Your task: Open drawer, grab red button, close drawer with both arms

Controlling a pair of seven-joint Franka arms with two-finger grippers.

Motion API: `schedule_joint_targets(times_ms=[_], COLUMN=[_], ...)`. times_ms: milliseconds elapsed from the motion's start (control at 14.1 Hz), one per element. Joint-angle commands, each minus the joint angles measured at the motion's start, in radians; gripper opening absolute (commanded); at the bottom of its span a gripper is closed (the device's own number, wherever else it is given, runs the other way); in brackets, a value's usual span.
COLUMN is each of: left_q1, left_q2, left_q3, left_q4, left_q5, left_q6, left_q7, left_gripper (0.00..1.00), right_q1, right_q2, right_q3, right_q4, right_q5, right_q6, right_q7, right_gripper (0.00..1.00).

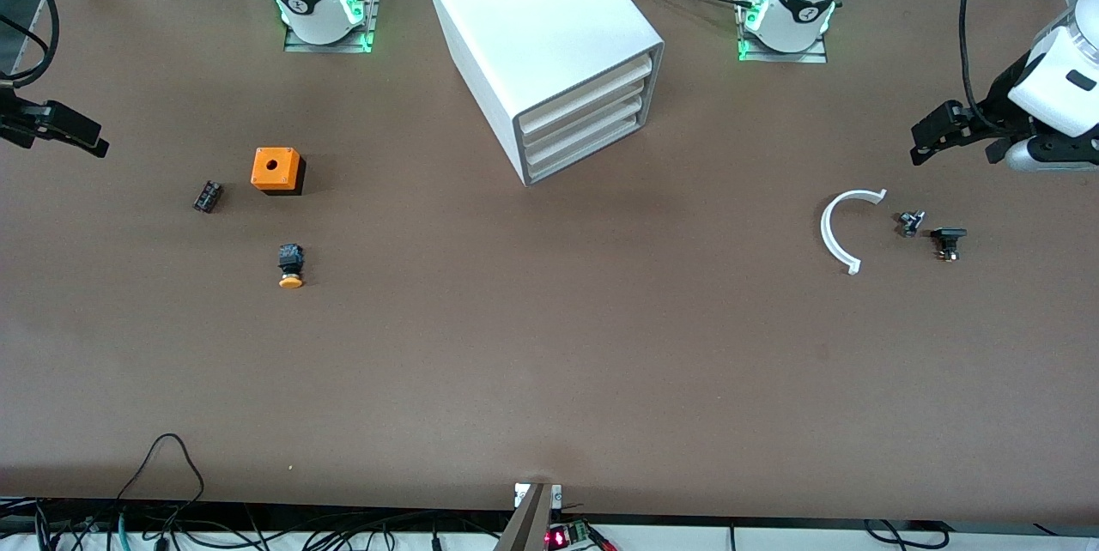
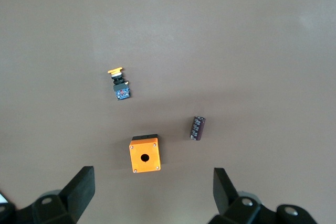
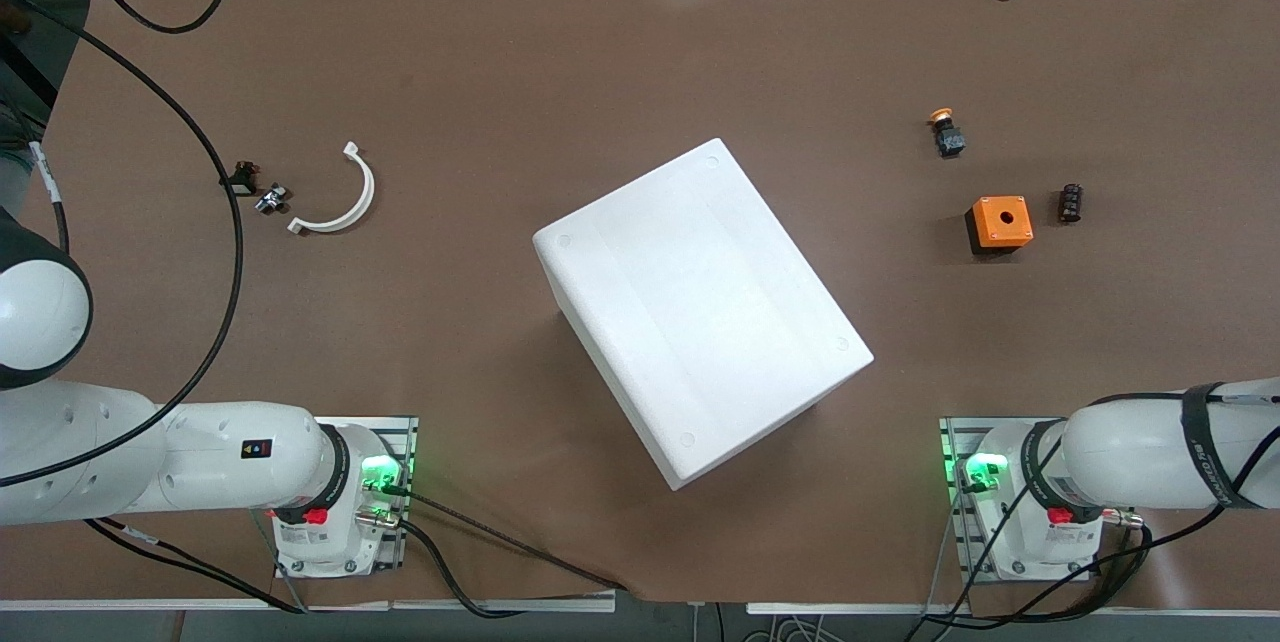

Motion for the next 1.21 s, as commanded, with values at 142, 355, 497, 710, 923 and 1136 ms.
schedule_joint_targets(times_ms=[142, 355, 497, 710, 923, 1136], left_q1=[0.004, 0.002, 0.001, -0.001, -0.007, -0.036], left_q2=[0.013, 0.013, 0.013, 0.013, 0.024, 0.109], left_q3=[-0.005, -0.008, -0.010, -0.010, -0.011, -0.037], left_q4=[0.033, 0.035, 0.035, 0.035, 0.035, 0.036], left_q5=[-0.016, -0.016, -0.016, -0.016, -0.021, -0.019], left_q6=[-0.024, -0.022, -0.022, -0.024, -0.052, -0.056], left_q7=[0.027, 0.028, 0.030, 0.025, 0.019, 0.022], left_gripper=[1.00, 1.00, 1.00, 1.00, 1.00, 1.00], right_q1=[0.005, 0.005, 0.005, 0.005, 0.029, 0.051], right_q2=[-0.018, -0.023, -0.022, 0.000, 0.014, 0.029], right_q3=[-0.002, -0.004, -0.004, -0.001, 0.002, 0.006], right_q4=[-0.027, -0.042, -0.041, -0.024, -0.019, -0.019], right_q5=[0.016, 0.018, 0.016, 0.068, 0.084, 0.082], right_q6=[0.001, 0.007, 0.007, 0.014, 0.015, 0.023], right_q7=[-0.007, -0.010, -0.012, -0.020, -0.018, -0.018], right_gripper=[1.00, 1.00, 1.00, 1.00, 1.00, 1.00])
